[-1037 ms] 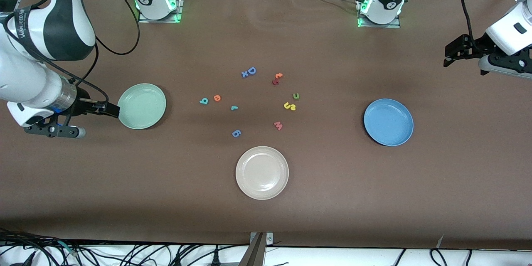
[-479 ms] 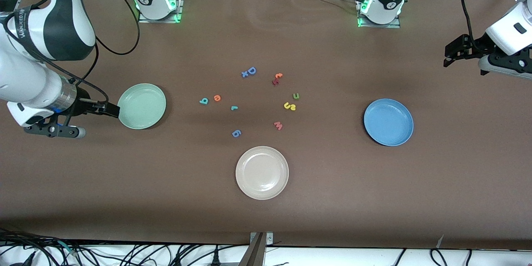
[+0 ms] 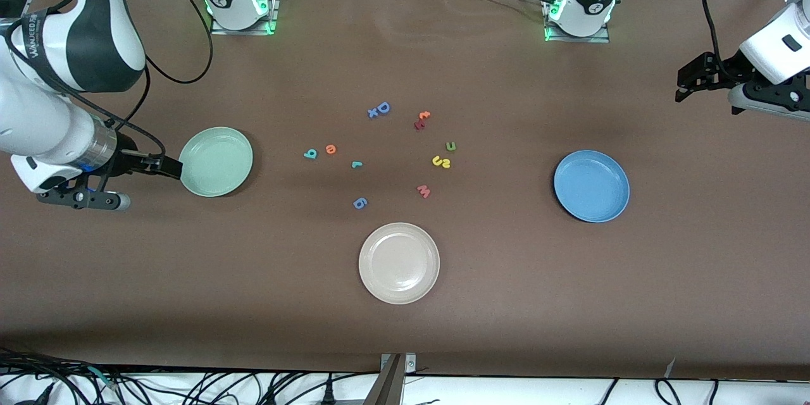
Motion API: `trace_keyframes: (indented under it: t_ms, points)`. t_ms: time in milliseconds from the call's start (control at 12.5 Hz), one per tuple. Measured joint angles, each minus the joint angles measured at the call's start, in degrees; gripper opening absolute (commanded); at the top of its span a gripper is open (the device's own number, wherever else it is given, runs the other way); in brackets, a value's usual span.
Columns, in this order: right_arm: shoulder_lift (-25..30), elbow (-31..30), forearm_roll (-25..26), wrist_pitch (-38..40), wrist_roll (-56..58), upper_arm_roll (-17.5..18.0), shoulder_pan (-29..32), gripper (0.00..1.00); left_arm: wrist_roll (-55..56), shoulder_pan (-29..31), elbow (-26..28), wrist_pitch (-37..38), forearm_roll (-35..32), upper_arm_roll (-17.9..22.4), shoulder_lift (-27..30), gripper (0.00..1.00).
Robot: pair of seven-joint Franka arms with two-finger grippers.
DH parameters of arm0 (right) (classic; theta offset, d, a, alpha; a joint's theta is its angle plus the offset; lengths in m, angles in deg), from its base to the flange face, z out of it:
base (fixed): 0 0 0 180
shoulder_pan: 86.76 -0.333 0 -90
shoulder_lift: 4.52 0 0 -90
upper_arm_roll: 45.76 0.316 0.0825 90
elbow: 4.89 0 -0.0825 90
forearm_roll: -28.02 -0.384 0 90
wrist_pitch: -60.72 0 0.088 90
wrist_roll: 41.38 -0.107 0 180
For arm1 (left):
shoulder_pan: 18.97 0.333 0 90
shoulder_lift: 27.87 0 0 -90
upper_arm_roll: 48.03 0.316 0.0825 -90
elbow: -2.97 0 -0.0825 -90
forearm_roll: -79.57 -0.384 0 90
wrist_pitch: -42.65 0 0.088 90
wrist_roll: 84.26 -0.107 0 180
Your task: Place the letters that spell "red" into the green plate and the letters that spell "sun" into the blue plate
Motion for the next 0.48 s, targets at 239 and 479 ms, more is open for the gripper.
trace_keyframes:
  t_ms: [239,479]
  points:
    - [0.0,0.0,0.0,0.0,0.0,0.0,0.0,1.00,0.0,0.0,0.0,0.0,0.0,0.0,-0.1,1.00]
    - [0.0,0.0,0.0,0.0,0.0,0.0,0.0,1.00,0.0,0.0,0.0,0.0,0.0,0.0,-0.2,1.00]
